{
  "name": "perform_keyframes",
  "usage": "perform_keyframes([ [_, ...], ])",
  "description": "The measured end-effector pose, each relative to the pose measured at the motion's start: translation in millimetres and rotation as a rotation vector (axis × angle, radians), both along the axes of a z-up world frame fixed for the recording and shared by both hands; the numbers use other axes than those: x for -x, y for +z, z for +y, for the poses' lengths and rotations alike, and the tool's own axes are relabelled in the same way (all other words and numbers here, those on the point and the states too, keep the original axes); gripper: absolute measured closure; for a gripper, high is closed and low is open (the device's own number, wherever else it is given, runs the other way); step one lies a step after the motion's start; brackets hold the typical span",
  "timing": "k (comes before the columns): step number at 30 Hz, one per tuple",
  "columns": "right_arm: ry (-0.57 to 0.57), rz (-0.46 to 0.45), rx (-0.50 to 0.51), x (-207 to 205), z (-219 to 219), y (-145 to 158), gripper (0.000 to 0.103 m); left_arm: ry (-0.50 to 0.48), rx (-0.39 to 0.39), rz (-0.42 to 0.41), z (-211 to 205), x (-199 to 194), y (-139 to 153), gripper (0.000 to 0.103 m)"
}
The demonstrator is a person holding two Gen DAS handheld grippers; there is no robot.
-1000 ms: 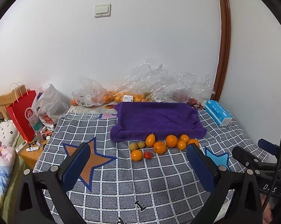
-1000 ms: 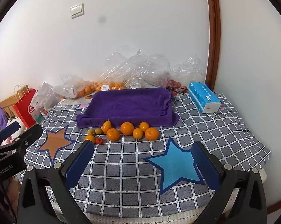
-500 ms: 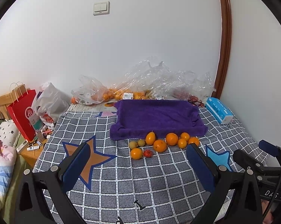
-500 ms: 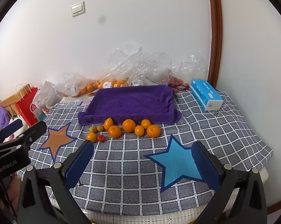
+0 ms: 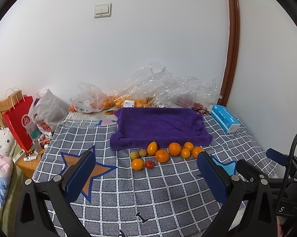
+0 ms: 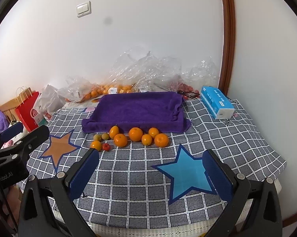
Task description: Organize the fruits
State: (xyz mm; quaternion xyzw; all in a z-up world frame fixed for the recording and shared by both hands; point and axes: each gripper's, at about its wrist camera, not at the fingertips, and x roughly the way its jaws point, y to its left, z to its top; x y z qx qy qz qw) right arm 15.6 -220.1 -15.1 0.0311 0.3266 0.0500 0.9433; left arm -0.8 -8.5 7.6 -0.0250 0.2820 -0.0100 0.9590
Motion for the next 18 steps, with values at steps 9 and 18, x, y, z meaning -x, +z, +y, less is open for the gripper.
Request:
perform_keyframes([
  [9, -0.004, 0.014, 0.023, -5, 6, -2, 0.000, -0.010, 0.024, 0.020, 10, -6, -4, 0.000],
  [18, 0.004, 0.023, 0.047, -18, 16, -7, 0.000, 0.020, 0.009, 0.029, 17, -17, -10, 0.000],
])
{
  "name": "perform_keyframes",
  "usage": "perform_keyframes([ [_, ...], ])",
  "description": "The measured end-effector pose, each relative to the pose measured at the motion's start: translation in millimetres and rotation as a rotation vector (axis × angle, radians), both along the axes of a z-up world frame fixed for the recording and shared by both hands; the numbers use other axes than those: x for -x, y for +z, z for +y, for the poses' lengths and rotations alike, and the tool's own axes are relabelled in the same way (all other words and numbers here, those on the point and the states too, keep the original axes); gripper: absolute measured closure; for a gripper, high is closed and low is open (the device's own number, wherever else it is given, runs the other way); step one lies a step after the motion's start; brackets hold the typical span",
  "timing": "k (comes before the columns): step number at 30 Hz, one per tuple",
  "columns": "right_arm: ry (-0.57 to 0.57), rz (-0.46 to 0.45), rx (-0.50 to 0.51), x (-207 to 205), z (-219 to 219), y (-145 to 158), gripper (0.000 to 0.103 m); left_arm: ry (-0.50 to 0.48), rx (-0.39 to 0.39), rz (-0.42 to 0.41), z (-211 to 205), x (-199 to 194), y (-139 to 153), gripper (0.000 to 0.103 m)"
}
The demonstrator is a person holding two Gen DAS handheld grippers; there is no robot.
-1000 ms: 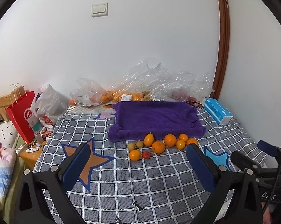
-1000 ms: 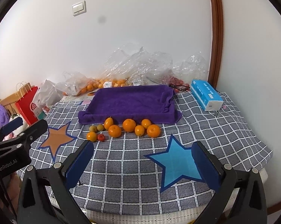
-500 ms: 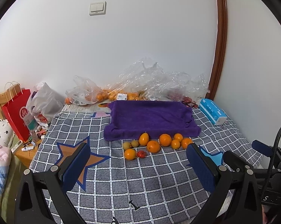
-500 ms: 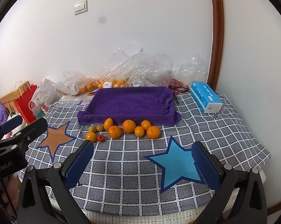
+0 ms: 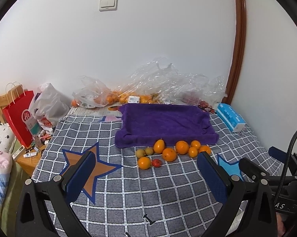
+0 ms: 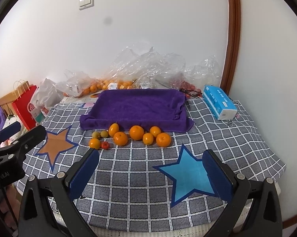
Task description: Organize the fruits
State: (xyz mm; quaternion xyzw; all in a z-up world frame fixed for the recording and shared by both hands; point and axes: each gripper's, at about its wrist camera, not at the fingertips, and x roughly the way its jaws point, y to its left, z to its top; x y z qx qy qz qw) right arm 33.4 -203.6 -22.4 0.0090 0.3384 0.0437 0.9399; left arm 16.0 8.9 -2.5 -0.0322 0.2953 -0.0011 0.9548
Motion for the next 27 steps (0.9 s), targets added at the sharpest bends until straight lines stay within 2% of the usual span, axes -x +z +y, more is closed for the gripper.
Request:
perform_keyframes([
  [4, -0.014, 0.006, 0.003, -8, 1, 0, 0.000, 0.018, 0.006, 0.015, 6, -9, -2, 0.000],
  [10, -0.045, -0.011, 0.038, -20, 2, 0, 0.000, 0.057, -0.026, 0.042, 13, -24, -7, 0.000],
  [16, -0.057, 0.002, 0.077, -36, 6, -6, 0.000, 0.068, -0.010, 0.024, 24, -32, -8, 0.000],
  [20, -0.057, 0.021, 0.040, -47, 4, -12, 0.000, 0.086, -0.019, 0.024, 26, -38, -8, 0.000],
  [25, -0.071, -0.011, 0.033, -52, 5, -13, 0.000, 0.101, -0.014, 0.016, 29, -42, -8, 0.000],
  [27, -0.040, -0.033, -0.004, -54, 4, -15, 0.000, 0.110, -0.008, 0.018, 30, -44, -10, 0.000],
])
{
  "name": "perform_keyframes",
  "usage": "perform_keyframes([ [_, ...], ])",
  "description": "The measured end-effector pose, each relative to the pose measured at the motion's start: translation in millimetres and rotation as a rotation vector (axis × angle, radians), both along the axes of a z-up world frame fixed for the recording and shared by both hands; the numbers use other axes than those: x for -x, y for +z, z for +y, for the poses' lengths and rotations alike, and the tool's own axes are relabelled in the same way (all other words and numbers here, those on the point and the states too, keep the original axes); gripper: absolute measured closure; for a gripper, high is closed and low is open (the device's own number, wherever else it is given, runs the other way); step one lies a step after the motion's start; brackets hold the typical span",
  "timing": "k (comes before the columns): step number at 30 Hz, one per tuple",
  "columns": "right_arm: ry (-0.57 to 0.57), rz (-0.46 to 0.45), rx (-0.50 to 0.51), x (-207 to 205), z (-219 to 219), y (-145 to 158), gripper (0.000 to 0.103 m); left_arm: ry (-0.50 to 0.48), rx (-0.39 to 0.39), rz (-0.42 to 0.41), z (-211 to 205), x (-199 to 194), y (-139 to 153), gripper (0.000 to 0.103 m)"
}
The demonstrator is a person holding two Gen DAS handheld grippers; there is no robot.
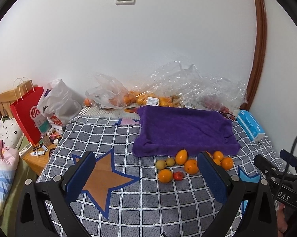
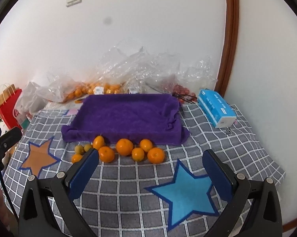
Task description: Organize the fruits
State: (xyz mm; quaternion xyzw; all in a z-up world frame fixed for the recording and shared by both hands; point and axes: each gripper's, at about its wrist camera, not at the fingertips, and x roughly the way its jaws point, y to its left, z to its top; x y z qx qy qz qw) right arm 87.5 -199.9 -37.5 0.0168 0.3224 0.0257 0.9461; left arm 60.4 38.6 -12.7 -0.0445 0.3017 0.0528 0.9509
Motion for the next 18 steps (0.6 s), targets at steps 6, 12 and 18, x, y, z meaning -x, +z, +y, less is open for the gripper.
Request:
perform_keyframes([
  [6, 0.036, 0.029, -0.025, -15, -3, -18, 0.000, -0.010, -0.013, 0.027, -2, -12, -16, 0.000],
  [12, 0.045, 0.045, -0.030, -28, -9, -40, 0.000, -0.022, -0.017, 0.088, -6, -31, -41, 0.000],
  [18, 0.019, 0.061, -0.027, -39, -17, -64, 0.000, 0.011, 0.029, 0.098, -2, -43, -64, 0.000],
])
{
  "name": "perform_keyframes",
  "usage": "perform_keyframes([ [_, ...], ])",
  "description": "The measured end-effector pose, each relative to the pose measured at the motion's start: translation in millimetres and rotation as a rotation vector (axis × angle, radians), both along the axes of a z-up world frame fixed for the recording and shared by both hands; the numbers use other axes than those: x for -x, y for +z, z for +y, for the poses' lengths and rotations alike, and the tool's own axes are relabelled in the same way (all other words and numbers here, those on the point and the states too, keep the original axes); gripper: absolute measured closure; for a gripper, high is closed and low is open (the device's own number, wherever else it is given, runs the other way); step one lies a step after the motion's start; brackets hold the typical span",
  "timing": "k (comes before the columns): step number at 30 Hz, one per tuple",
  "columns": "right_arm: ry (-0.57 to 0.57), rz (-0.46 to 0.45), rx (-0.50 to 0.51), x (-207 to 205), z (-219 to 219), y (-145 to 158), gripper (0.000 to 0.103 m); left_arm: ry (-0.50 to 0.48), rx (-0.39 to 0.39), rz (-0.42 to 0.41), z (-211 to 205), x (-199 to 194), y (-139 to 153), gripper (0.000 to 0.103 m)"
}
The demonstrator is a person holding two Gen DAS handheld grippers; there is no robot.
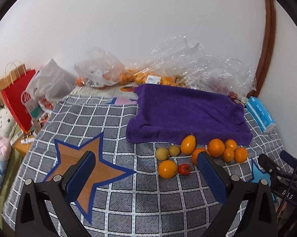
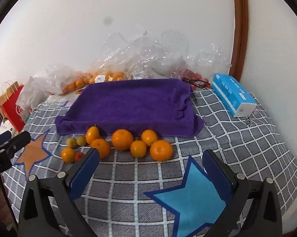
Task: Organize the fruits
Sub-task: 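Close the right gripper on the large orange while the left gripper grasps another orange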
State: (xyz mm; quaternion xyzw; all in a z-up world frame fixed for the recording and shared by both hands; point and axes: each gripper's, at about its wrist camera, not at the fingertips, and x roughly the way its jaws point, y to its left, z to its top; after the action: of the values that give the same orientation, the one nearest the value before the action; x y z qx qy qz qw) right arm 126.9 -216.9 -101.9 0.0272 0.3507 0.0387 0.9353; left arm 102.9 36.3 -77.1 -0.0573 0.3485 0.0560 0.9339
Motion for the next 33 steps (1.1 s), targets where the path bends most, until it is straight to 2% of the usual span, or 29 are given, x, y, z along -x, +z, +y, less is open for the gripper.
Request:
perform_keyframes([
  [6, 0.011, 0.063, 0.008, -16, -6, -23, 0.000, 0.017, -0.049, 0.043, -5, -17, -19, 0.000],
  [12, 0.006, 0.134, -0.044, -32, -15, -43, 0.002, 0.016, 0.026, 0.070, 8, -30, -37, 0.000],
  [15, -0.001, 0.150, -0.049, -37, -18, -50, 0.006, 0.023, 0.026, 0.070, 12, -35, -43, 0.000],
  [21, 0.011, 0.149, -0.049, -36, -20, -55, 0.007, -0.007, -0.005, 0.103, 15, -46, -51, 0.000],
  [26, -0.003, 0.155, -0.068, -44, -24, -60, 0.015, -0.016, 0.044, 0.103, 20, -49, -52, 0.001],
  [28, 0.000, 0.162, -0.070, -49, -24, -61, 0.024, -0.021, 0.045, 0.102, 20, -49, -52, 0.001],
  [33, 0.007, 0.168, -0.036, -62, -17, -70, 0.037, -0.059, 0.089, 0.119, 23, -48, -56, 0.001],
])
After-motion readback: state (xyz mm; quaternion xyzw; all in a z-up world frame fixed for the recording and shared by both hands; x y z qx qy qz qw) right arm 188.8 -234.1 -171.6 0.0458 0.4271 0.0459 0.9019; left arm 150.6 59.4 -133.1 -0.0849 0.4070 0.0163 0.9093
